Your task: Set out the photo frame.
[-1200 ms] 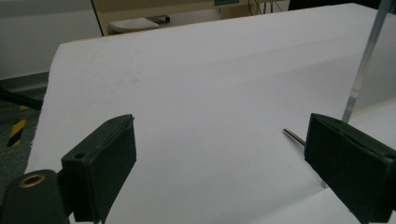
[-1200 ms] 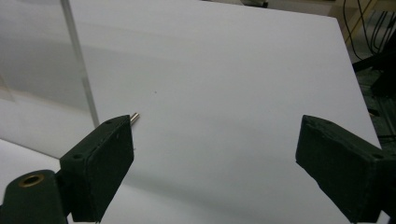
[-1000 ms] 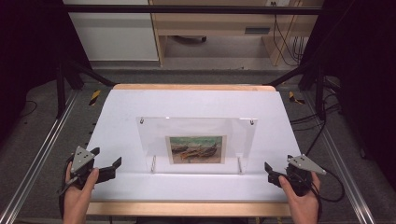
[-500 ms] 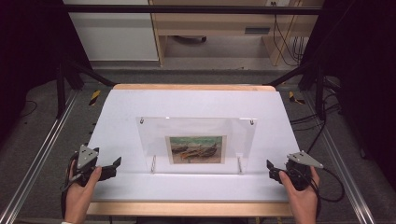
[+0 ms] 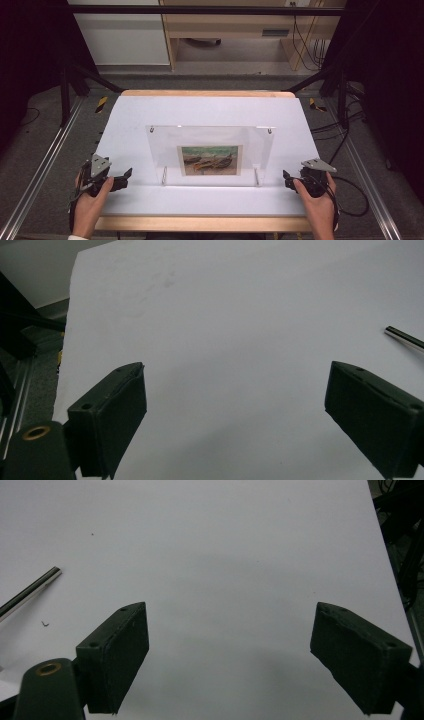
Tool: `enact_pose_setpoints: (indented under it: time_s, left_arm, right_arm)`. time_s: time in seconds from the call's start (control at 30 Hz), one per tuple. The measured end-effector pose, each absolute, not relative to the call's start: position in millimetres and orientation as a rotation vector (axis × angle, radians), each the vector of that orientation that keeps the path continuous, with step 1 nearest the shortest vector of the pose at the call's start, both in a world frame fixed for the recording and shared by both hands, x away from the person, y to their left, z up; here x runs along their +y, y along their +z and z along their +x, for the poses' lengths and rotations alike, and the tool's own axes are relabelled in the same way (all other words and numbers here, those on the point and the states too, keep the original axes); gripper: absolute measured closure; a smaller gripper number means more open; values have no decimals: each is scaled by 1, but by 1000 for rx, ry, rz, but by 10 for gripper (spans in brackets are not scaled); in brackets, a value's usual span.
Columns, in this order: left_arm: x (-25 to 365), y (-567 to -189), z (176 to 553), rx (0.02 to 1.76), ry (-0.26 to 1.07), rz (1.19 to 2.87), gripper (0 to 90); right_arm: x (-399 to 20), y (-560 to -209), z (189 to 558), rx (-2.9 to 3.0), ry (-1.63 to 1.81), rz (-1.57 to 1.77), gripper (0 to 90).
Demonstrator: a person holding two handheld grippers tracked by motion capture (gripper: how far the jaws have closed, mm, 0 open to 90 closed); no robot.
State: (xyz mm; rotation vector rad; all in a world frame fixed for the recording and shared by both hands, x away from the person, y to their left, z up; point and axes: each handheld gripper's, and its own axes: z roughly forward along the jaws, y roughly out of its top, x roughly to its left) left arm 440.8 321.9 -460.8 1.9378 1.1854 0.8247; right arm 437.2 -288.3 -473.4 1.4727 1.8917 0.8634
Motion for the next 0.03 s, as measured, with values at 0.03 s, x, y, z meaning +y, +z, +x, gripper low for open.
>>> enact_pose_setpoints:
  time_s: [0.03]
  left_arm:
    - [322, -461, 441, 1186, 825, 1938, 91]
  right_arm:
    - [-289, -474, 439, 1897, 867, 1478, 158]
